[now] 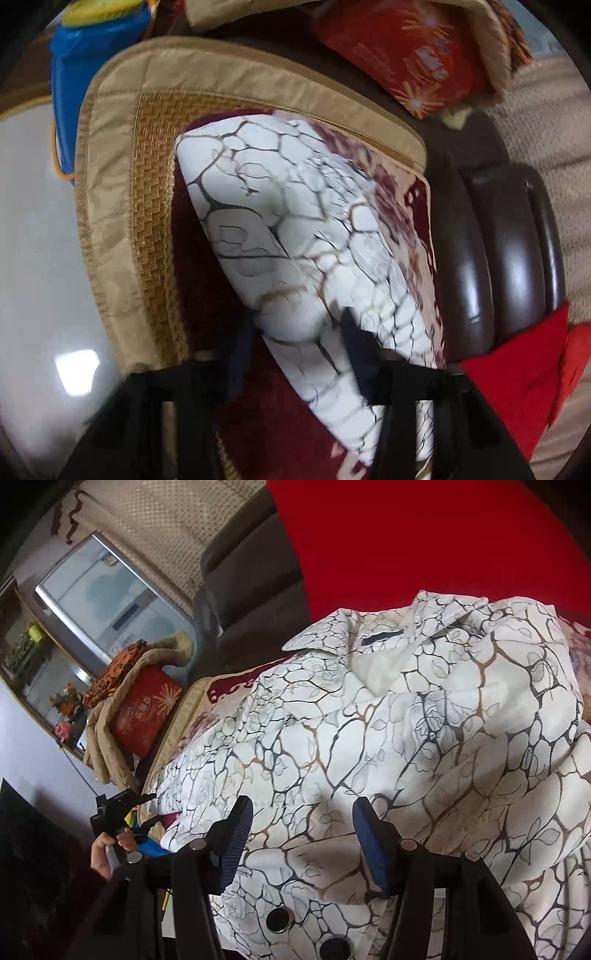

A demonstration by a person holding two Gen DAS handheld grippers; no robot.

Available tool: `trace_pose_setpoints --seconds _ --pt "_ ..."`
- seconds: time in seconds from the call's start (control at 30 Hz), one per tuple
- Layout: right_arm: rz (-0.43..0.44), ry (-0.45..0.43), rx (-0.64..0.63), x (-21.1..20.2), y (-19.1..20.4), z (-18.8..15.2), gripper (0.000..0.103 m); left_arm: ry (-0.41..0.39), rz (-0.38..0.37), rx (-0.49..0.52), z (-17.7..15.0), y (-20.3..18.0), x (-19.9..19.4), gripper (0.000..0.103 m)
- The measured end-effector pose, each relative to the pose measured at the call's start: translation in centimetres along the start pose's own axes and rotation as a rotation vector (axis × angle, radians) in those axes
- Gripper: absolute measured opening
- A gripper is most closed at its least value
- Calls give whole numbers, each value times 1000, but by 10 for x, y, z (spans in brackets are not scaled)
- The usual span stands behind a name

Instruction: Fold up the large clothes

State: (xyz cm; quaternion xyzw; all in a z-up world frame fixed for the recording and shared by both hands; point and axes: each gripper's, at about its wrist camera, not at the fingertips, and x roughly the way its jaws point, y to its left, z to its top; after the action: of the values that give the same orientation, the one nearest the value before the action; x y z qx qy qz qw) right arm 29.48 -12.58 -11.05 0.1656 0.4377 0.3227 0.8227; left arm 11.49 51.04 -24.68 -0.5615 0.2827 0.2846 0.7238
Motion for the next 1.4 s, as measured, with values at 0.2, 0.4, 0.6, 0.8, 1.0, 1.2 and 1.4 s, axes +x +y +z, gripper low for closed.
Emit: trace_pose_setpoints --seconds 0.2,0.4,0.6,0.8,1.0,1.2,1.4 --pt "-23 1 -4 0 -4 0 60 -44 9 67 5 -15 4 8" --pt "-42 -28 32 -10 -15 4 60 -126 -10 268 -8 -73 -32 5" --pt "-59 -93 102 -34 -33 10 60 -156 -117 589 -62 -178 -88 4" --pt "-59 -146 194 -60 -59 15 60 -117 -231 1026 -191 -273 -127 4" --pt "-41 -199 296 -82 -85 21 60 87 -211 1492 -367 -294 -103 5" --pt "10 -225 378 -97 -105 22 75 305 -194 1607 -419 -254 -70 12" --pt "21 -199 346 -91 -99 25 76 301 -385 1461 -370 -230 -103 68"
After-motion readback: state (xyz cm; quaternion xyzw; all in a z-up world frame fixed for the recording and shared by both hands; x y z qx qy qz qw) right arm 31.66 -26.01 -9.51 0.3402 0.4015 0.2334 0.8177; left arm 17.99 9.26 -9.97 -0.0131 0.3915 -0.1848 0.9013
